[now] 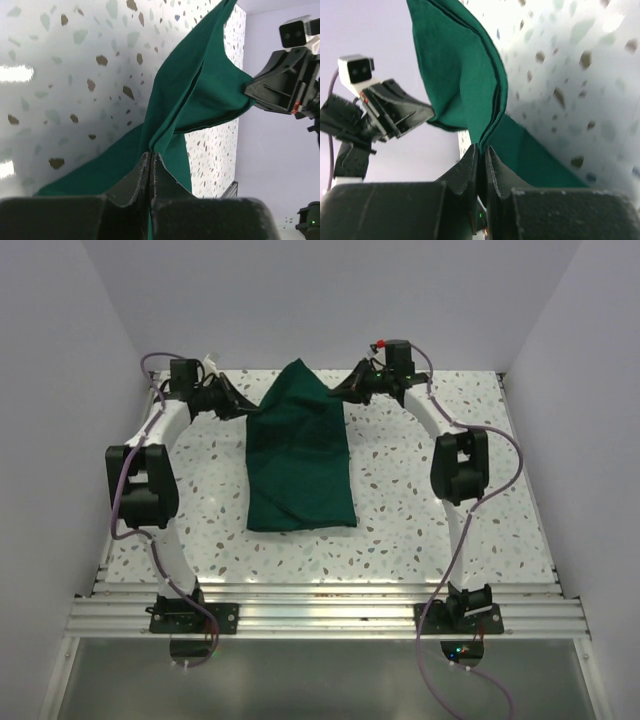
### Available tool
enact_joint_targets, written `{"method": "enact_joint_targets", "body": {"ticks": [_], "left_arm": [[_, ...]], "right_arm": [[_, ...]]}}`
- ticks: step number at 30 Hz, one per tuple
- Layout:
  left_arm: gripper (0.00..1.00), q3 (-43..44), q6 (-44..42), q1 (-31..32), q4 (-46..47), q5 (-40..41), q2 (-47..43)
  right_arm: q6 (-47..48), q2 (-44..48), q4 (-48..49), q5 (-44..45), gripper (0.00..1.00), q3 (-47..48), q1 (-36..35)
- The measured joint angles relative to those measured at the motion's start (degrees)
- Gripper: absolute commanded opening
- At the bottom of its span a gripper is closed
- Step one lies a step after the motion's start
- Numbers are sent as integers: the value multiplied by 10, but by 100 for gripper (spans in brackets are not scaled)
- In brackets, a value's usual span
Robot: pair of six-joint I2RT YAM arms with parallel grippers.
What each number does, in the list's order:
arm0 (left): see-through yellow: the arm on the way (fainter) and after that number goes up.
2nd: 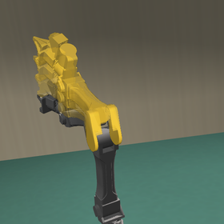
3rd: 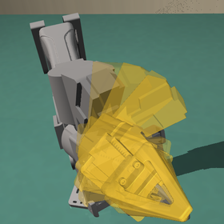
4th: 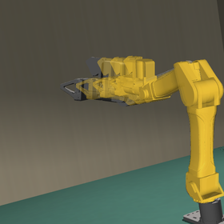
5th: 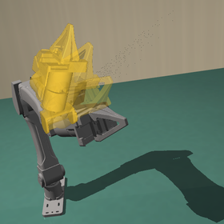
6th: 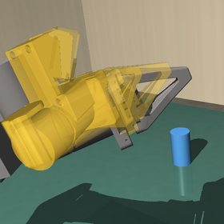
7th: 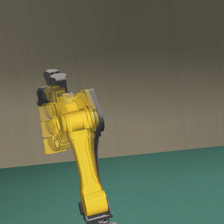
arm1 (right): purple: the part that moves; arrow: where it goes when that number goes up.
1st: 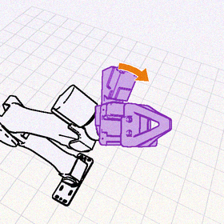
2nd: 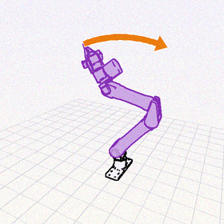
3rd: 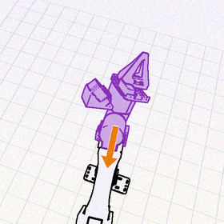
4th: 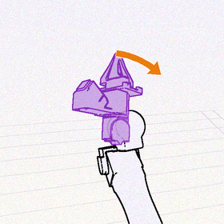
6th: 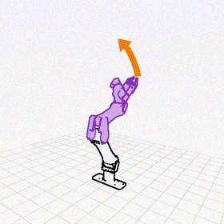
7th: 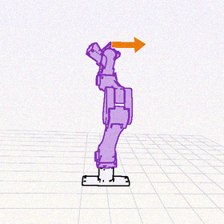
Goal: Prepare the surgical pack
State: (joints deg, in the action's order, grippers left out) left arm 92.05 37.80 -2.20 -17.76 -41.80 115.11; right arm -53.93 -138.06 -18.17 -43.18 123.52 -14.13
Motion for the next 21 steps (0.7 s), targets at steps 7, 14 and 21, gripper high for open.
{"method": "enact_joint_targets", "body": {"ticks": [7, 14, 21], "left_arm": [[0, -96, -18, 0, -25, 0, -94], [0, -127, -29, 0, -46, 3, -161], [0, -192, -39, 0, -58, 3, -220]], "right_arm": [[52, 118, -53, -14, 0, -119, -3], [80, 182, -80, -16, 1, -201, -3], [107, 227, -98, -16, 1, -260, -4]]}}
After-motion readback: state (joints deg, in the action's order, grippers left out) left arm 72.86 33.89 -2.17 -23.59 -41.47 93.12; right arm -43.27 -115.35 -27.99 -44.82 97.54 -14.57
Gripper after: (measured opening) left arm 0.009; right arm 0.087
